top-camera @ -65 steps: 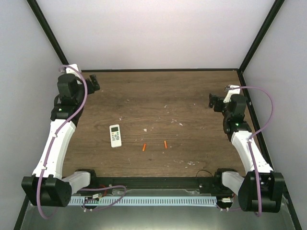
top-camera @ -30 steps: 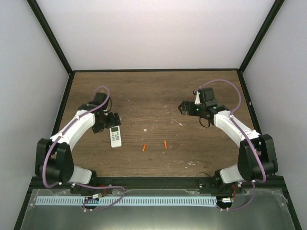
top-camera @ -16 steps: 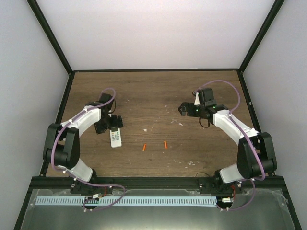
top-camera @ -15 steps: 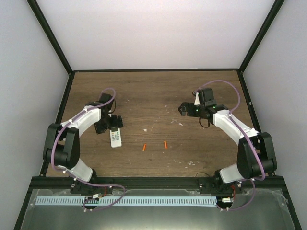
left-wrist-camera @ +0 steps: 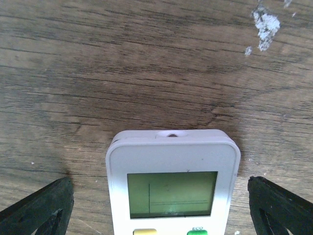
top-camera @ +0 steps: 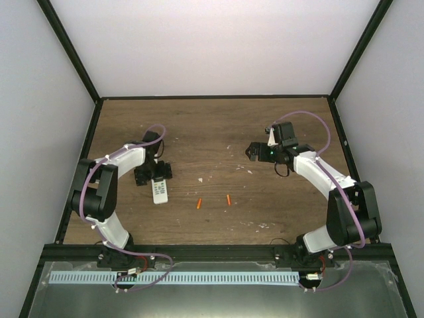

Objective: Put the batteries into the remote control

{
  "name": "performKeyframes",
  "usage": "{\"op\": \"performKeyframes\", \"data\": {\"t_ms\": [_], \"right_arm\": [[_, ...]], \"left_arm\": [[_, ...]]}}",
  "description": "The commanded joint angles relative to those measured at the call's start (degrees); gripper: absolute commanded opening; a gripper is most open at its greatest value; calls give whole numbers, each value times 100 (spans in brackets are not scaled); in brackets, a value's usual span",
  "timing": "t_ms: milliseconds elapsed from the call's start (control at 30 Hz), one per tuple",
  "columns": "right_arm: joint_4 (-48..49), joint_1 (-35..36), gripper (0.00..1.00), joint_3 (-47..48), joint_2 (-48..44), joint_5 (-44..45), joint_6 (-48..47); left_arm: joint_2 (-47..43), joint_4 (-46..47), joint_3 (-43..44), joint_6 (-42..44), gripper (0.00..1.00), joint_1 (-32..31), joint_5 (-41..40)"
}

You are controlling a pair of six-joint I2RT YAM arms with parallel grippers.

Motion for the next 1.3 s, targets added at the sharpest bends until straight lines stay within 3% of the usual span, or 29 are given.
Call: {"op": "performKeyframes", "data": {"t_ms": [0,400,667,800,933,1267], "right_arm": [[-94,22,100,278,7,-44,-51],[-79,22,100,269,-29,-77,-91],[16,25,100,124,-111,-248,-60],[346,71,100,-194,-285,-568,-46],[840,370,100,-487,-471,-903,-244],[2489,1292,99,-738,-606,-2242,-26]], "left_arm": [[154,17,124,125,97,-63,-115],[392,-64,68,230,83,-154,-272],[412,74,-42,128,56,-235,-153],[328,137,-34,73,39,-239,-61],[12,354,32,38,29,-297,82],[-912,530,1005,-370,21,-458,238]]}}
